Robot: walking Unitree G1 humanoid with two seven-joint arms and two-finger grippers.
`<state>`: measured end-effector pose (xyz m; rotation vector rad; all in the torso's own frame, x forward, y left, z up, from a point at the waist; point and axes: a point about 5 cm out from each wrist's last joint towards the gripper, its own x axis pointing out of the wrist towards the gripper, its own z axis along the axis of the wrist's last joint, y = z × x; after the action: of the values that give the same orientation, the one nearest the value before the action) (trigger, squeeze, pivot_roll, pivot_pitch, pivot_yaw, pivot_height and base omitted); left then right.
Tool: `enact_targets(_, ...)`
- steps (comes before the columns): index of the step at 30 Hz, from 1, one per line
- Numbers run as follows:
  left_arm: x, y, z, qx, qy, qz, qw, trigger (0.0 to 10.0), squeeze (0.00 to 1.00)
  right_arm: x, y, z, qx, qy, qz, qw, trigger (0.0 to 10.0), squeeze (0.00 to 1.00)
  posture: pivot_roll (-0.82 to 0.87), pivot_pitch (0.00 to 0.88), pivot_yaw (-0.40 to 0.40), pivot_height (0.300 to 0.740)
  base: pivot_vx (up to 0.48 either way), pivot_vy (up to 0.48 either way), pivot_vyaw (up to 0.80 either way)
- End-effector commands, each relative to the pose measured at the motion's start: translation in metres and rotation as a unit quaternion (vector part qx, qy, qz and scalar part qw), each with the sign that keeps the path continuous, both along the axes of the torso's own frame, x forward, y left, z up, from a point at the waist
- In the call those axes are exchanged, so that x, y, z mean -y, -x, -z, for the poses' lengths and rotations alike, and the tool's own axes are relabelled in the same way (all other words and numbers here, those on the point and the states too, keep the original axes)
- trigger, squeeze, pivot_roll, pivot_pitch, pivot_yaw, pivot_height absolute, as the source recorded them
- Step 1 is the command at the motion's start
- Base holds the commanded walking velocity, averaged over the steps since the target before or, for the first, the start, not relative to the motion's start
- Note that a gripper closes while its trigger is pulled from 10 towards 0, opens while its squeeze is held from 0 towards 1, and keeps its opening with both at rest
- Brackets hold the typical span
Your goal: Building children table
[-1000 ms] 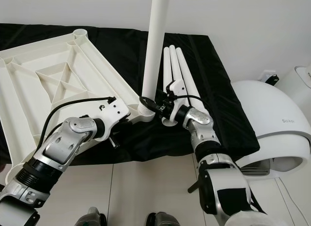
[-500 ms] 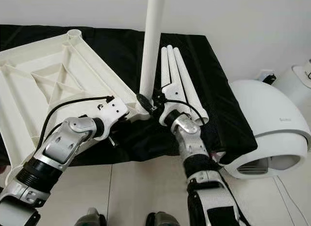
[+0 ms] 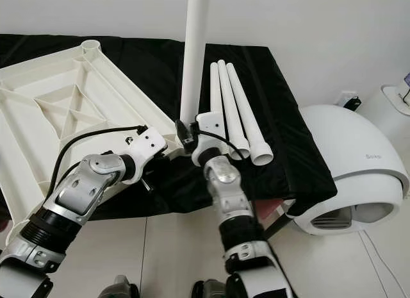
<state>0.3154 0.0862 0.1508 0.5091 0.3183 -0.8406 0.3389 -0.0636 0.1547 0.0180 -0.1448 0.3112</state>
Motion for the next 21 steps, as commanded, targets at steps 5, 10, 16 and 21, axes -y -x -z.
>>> enact_targets(5,0.007,0.004,-0.004,0.003,0.004,0.027,1.000,10.0,0.00,-0.004,0.006,0.019,-0.063,0.013,0.074,0.995,0.0,0.00,0.03,0.057,-0.067,0.740,0.000,0.000,0.00)
enact_targets(10,0.006,0.003,-0.005,0.004,0.003,0.026,1.000,10.0,0.00,0.002,0.004,0.022,-0.082,0.021,0.095,0.992,10.0,0.00,0.02,0.059,-0.066,0.740,0.000,0.000,0.00)
enact_targets(16,0.006,0.002,-0.006,0.006,0.003,0.027,1.000,10.0,0.00,0.004,0.006,0.023,-0.086,0.018,0.090,0.992,10.0,1.00,0.02,0.059,-0.065,0.740,0.000,0.000,0.00)
enact_targets(21,0.006,0.001,-0.006,0.007,0.003,0.027,1.000,10.0,0.00,0.006,0.008,0.023,-0.079,0.010,0.075,0.994,10.0,1.00,0.02,0.058,-0.065,0.740,0.000,0.000,0.00)
